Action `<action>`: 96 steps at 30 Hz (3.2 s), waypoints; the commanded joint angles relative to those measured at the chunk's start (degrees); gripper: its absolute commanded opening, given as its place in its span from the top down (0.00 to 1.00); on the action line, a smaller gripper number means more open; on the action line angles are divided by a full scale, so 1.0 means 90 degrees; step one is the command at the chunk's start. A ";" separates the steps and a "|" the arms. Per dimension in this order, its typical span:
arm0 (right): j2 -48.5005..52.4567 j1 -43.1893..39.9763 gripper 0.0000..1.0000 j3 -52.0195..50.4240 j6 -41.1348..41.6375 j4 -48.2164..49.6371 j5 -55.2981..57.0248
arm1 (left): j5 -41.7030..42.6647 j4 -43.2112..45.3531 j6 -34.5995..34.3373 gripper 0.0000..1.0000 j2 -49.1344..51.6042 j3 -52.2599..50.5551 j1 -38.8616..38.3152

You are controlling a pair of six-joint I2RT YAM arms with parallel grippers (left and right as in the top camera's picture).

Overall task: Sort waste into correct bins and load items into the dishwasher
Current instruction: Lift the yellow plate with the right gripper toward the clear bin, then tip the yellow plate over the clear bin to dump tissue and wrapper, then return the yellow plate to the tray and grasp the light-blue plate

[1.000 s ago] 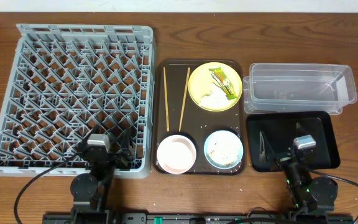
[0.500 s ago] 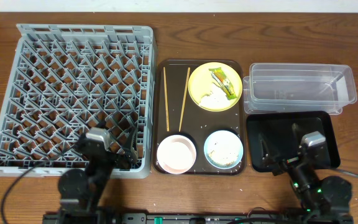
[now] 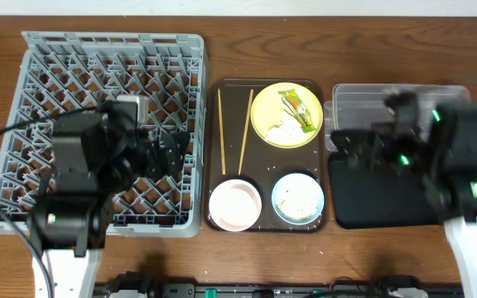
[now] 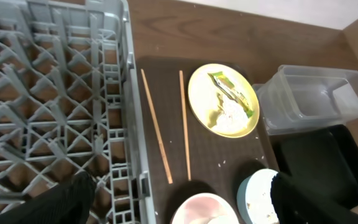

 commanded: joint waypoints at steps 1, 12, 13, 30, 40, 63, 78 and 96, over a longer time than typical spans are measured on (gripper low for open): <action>0.1423 0.0806 0.01 0.1319 -0.0952 -0.0345 0.0578 | 0.0483 -0.0080 -0.0036 0.09 0.0216 0.0202 -0.0022; 0.3801 0.1613 0.01 0.1960 -0.0160 0.1418 0.1518 | 0.0478 -0.0078 -0.0034 0.09 0.0274 0.0199 -0.0022; 0.3988 0.1627 0.01 0.1960 -0.0163 0.1474 0.1625 | 0.0478 -0.0078 -0.0034 0.09 0.0274 0.0199 -0.0022; 0.6567 0.1863 0.59 0.1960 -0.0073 0.2635 0.2676 | 0.0476 -0.0078 -0.0034 0.09 0.0274 0.0199 -0.0022; 0.5185 0.1710 0.99 0.2025 0.0554 0.2618 0.2591 | 0.0478 -0.0078 -0.0034 0.09 0.0274 0.0199 -0.0022; 0.3983 -0.0080 0.11 0.1727 0.0702 0.0835 0.4464 | 0.0476 -0.0078 -0.0034 0.09 0.0274 0.0199 -0.0022; 0.2764 0.0799 0.19 0.1751 0.0138 -0.1190 0.0158 | 0.0478 -0.0078 -0.0034 0.09 0.0274 0.0199 -0.0022; 0.2788 0.3619 0.37 0.0352 0.1236 -0.1452 0.1855 | 0.0478 -0.0078 -0.0034 0.09 0.0274 0.0199 -0.0022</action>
